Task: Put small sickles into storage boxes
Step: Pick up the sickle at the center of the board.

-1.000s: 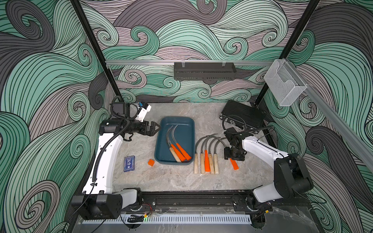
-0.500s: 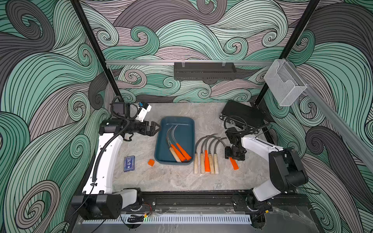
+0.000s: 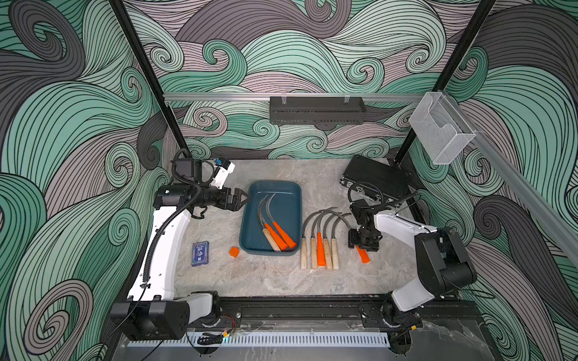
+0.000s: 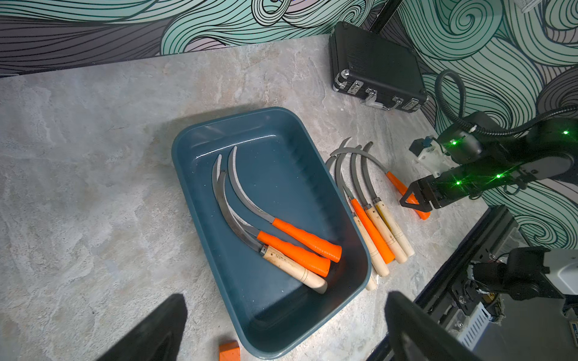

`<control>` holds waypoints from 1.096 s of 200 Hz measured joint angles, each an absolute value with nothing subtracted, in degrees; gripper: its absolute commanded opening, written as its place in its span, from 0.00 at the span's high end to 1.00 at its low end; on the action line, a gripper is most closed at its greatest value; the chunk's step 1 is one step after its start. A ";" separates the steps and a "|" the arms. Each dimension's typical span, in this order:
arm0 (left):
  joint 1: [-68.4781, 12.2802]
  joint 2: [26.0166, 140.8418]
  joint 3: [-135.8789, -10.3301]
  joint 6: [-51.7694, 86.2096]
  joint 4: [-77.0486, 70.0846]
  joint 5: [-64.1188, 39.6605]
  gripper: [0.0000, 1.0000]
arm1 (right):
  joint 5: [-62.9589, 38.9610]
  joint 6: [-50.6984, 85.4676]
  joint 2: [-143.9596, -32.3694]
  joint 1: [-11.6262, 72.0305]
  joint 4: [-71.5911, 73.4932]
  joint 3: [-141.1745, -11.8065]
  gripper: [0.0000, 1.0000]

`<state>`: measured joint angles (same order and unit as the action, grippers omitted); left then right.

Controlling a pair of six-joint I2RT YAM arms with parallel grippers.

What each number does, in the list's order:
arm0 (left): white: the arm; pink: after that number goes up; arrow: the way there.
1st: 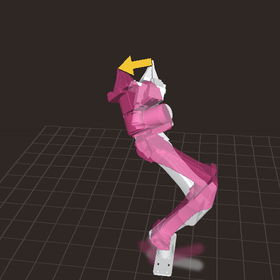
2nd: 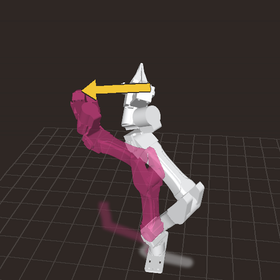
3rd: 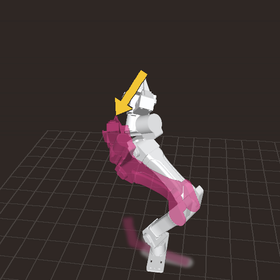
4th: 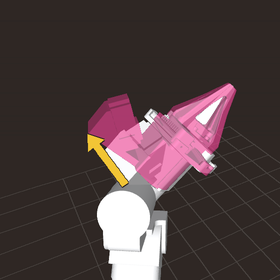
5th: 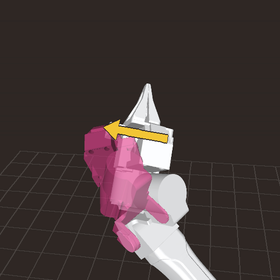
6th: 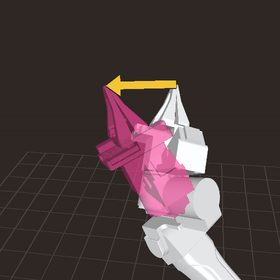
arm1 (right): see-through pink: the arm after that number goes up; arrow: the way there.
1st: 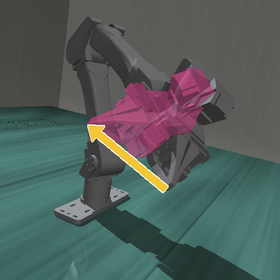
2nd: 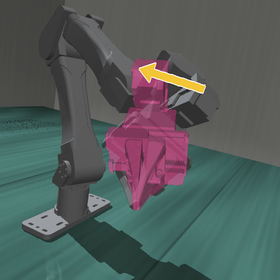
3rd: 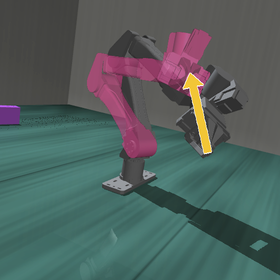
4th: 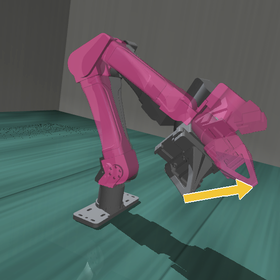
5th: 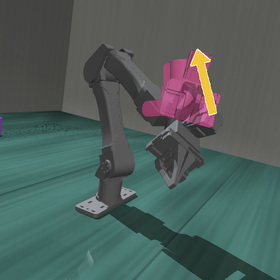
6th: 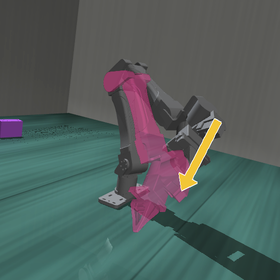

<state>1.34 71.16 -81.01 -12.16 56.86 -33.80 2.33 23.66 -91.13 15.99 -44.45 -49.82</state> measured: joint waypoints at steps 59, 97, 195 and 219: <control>1.30 70.98 -80.44 -10.92 56.73 -33.80 0.01 | -0.49 22.98 -91.22 15.99 -42.81 -48.69 0.48; 1.30 70.78 -80.44 -10.85 56.73 -33.78 0.01 | -1.72 22.98 -91.13 15.77 -42.44 -48.31 0.56; 0.56 70.26 -80.44 -9.58 56.47 -33.76 0.01 | -2.72 23.11 -90.32 15.51 -41.36 -47.37 0.67; 0.54 70.26 -80.42 -9.47 56.40 -33.74 0.01 | -3.07 23.07 -90.35 15.51 -41.36 -47.42 0.63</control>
